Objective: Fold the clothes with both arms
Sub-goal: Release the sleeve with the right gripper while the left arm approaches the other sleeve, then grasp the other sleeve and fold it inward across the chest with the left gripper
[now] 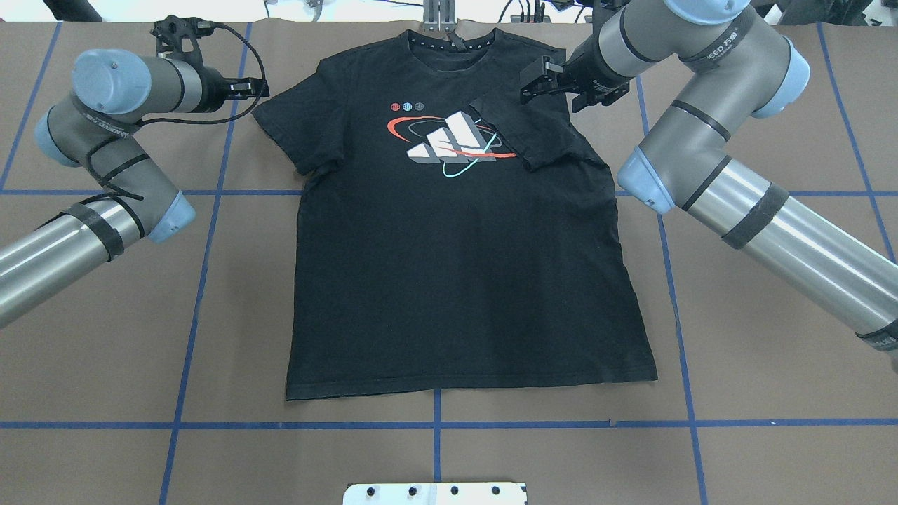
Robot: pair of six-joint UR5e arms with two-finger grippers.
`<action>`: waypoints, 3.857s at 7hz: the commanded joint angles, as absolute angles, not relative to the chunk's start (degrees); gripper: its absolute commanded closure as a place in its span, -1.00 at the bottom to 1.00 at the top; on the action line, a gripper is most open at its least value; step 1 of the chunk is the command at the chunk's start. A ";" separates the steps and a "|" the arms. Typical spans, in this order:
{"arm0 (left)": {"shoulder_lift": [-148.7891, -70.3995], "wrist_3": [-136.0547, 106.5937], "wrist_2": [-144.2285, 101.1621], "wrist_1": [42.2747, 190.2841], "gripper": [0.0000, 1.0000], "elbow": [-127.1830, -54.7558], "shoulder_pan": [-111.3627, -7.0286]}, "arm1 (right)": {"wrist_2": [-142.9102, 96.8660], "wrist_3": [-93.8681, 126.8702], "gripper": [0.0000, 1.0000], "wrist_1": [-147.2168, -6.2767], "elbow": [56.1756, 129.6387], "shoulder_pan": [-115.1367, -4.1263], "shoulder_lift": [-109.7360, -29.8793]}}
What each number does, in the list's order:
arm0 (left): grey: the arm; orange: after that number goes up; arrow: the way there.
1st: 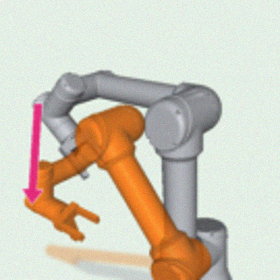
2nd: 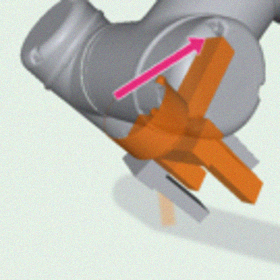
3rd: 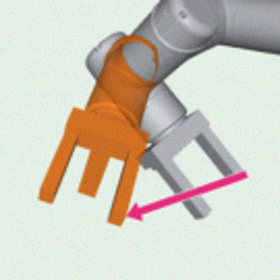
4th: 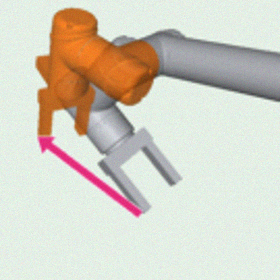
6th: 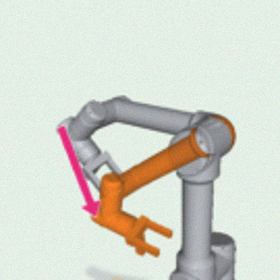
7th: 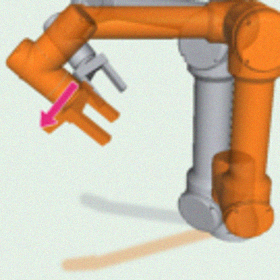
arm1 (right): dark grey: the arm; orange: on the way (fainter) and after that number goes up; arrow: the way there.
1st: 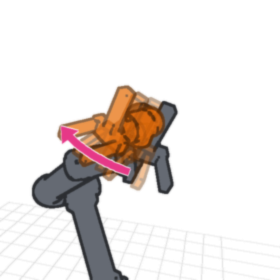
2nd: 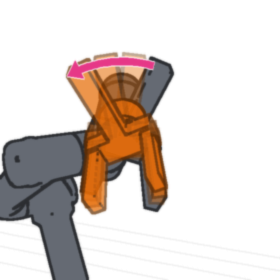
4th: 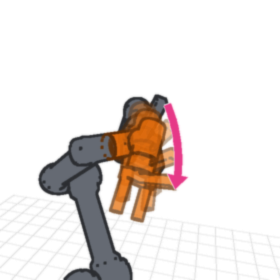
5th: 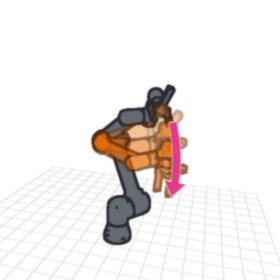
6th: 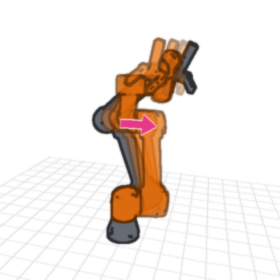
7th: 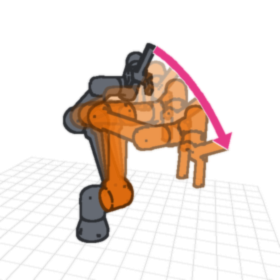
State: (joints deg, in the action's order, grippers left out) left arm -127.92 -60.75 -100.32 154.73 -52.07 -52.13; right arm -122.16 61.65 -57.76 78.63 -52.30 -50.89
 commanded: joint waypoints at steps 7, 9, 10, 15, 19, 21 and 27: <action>-128.41 -60.64 -99.93 154.78 0.08 -49.66 -50.98 | -121.90 61.70 -0.99 -57.57 78.13 -52.29 -50.71; -129.19 -60.56 -99.93 154.69 0.09 -48.44 -50.98 | -121.82 61.70 -0.99 -57.57 78.13 -52.29 -50.71; -129.72 -60.47 -99.93 154.77 0.09 -47.99 -50.63 | -121.82 61.70 -0.99 -57.57 78.13 -52.29 -50.71; -129.64 -60.29 -99.93 154.69 0.27 -47.99 -50.54 | -121.82 61.70 -0.99 -57.57 78.13 -52.38 -50.54; -129.64 -60.29 -99.93 154.69 1.00 -47.99 -50.54 | -121.82 61.79 -0.99 -57.66 78.13 -52.29 -50.45; -129.81 -60.64 -100.46 154.60 1.00 -49.73 -50.80 | -121.82 61.79 -0.99 -57.57 78.05 -52.38 -50.45; -138.65 -72.48 -103.36 143.88 1.00 -58.40 -50.54 | -121.99 61.79 -0.99 -57.57 78.49 -52.64 -50.45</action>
State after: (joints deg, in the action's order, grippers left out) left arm -134.30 -68.93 -103.41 144.79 -61.29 -50.80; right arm -121.96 61.79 -57.57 78.39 -52.53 -50.45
